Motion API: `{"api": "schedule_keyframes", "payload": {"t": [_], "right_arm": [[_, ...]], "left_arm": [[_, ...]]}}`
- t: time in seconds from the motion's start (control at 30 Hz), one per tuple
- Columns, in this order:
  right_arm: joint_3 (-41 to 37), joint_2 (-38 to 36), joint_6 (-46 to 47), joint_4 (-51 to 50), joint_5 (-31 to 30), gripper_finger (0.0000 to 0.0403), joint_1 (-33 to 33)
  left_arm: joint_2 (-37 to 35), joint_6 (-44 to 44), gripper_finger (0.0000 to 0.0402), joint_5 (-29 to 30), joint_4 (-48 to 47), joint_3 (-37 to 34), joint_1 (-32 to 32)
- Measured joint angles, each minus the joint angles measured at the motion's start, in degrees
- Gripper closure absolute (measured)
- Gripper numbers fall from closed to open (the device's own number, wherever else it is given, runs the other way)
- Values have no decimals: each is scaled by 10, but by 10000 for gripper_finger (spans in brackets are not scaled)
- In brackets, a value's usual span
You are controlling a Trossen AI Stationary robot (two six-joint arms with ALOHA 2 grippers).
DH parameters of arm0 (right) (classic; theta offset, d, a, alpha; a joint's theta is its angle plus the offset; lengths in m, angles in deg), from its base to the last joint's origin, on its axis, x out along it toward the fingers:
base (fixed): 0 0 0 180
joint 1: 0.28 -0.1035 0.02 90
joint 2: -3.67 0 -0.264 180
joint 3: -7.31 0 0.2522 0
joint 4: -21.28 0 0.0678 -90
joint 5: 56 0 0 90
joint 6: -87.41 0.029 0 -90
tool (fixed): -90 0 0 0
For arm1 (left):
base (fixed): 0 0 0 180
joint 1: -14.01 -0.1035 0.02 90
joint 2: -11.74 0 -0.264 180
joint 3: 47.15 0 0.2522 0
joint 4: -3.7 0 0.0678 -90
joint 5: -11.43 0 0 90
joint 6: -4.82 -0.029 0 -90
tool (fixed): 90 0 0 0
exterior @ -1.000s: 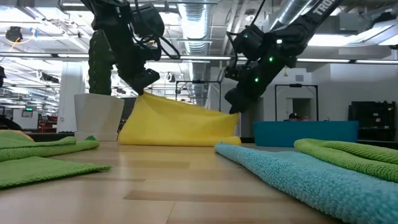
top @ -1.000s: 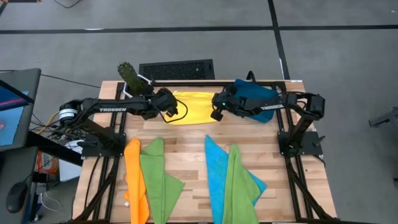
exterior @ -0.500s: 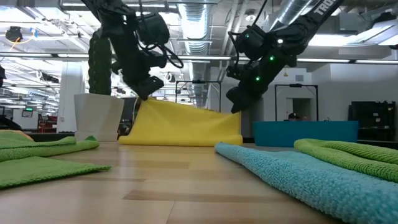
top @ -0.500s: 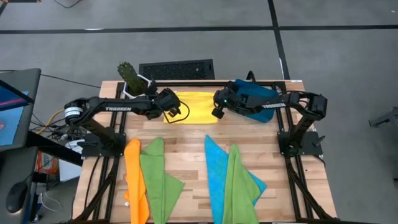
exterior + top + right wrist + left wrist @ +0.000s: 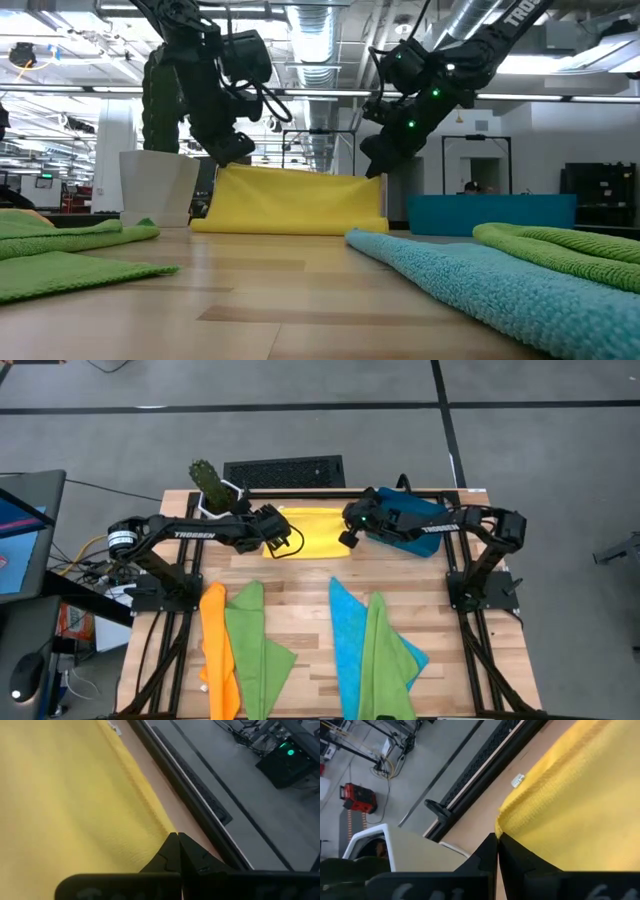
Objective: Fold microfiber towels
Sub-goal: Fold the yellow microfiber cloth
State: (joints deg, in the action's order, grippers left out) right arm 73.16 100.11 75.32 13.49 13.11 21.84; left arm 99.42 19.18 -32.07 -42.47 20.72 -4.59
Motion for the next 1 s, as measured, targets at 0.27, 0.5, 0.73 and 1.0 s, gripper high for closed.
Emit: {"api": "schedule_keyframes", "payload": {"t": [0.27, 0.5, 0.73, 1.0], "right_arm": [[0, 3, -1, 5, 12, 392, 8], [0, 5, 0, 6, 16, 391, 14], [0, 5, 0, 29, 30, 391, 21], [1, 16, -3, 43, 30, 391, 21]], "left_arm": [[1, 3, 400, -4, 0, 0, -4], [2, 2, 400, -6, 0, 0, -5], [2, 3, 400, -4, -17, 0, -5], [2, 4, 400, 2, -17, 0, -4]]}}
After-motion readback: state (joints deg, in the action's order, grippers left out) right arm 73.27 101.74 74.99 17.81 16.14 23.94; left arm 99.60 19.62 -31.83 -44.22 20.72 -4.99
